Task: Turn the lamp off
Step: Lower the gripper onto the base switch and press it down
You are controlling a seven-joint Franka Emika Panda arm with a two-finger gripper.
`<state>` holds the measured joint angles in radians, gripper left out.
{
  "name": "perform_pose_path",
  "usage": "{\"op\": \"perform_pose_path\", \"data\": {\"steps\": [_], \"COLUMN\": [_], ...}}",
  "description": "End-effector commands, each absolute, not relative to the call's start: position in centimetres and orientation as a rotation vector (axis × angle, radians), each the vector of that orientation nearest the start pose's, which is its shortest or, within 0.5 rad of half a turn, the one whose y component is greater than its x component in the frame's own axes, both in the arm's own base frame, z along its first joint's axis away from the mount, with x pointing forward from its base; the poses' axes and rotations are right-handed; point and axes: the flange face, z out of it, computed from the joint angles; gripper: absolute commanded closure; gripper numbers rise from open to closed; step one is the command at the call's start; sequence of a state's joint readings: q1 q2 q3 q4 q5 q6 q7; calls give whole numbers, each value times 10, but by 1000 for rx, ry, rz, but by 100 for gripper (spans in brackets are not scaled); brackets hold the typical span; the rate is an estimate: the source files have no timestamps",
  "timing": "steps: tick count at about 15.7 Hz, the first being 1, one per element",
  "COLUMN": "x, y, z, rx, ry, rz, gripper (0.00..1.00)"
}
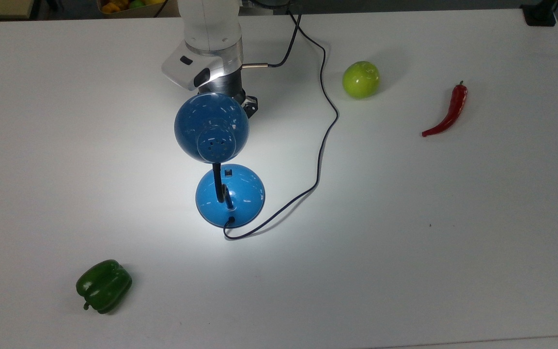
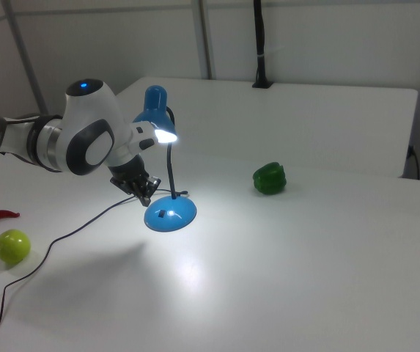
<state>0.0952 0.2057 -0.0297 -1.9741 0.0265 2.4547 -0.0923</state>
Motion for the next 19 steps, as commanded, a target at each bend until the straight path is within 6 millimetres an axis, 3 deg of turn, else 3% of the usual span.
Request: {"op": "perform_pose_path", "data": {"steps": [1, 8, 19], "x": [624, 632, 636], "y": [40, 40, 41], "z": [380, 351, 342], "rx": [-3096, -3095, -3091], "ry": [-250, -250, -252], "rz": [-485, -512, -550], "gripper": [100, 100, 100]}}
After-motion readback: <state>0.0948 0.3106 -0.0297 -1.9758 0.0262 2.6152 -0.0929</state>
